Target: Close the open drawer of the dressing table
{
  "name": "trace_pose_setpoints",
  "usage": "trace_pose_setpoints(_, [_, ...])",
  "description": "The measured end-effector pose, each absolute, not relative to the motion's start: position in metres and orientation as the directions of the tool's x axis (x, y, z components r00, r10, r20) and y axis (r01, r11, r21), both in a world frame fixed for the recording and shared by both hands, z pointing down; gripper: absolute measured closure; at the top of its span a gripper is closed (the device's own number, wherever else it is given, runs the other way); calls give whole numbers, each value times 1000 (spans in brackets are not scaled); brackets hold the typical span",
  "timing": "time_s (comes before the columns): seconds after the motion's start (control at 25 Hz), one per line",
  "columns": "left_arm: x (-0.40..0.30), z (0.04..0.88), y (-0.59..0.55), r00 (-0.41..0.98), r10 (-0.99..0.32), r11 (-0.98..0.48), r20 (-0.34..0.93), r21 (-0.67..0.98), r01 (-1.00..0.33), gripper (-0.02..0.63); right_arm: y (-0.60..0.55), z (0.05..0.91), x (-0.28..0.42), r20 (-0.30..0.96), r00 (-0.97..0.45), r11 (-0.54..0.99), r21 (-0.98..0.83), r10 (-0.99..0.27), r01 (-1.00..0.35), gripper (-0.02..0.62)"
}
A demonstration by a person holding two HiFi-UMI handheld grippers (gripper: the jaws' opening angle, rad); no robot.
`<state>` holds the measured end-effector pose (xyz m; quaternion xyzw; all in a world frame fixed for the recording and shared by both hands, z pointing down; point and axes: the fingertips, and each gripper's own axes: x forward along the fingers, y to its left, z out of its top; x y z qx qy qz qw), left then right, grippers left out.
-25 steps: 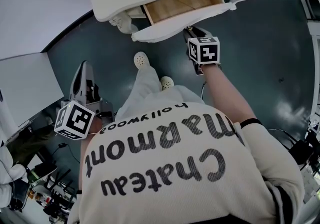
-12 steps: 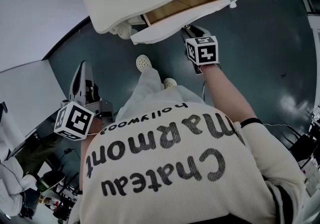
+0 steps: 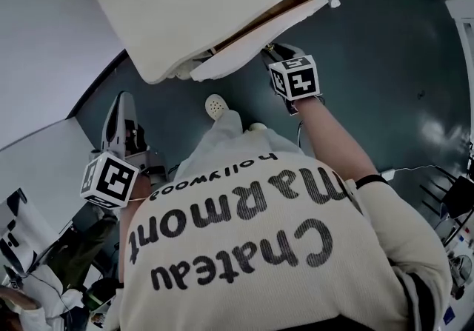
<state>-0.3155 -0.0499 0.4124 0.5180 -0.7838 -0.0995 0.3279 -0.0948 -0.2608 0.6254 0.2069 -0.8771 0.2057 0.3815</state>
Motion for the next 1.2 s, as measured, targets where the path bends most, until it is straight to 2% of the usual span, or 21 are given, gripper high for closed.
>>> trace_pose_setpoints(0.12, [-335, 406, -68, -204, -886, 408, 416, 488, -772, 598, -263, 625, -104, 757, -616, 800, -222, -219, -558, 446])
trace_pose_setpoints(0.28, [-336, 400, -69, -223, -885, 417, 409, 484, -769, 598, -268, 625, -104, 754, -614, 804, -206, -232, -557, 446])
trace_pose_setpoints(0.52, [-408, 394, -108, -152, -905, 347, 396, 483, -804, 598, -293, 624, -151, 759, -577, 739, -198, -300, -644, 446])
trace_pose_setpoints(1.2, [-455, 386, -107, -167, -916, 337, 365, 474, -814, 598, -305, 627, -170, 719, -587, 658, -242, -372, -714, 453])
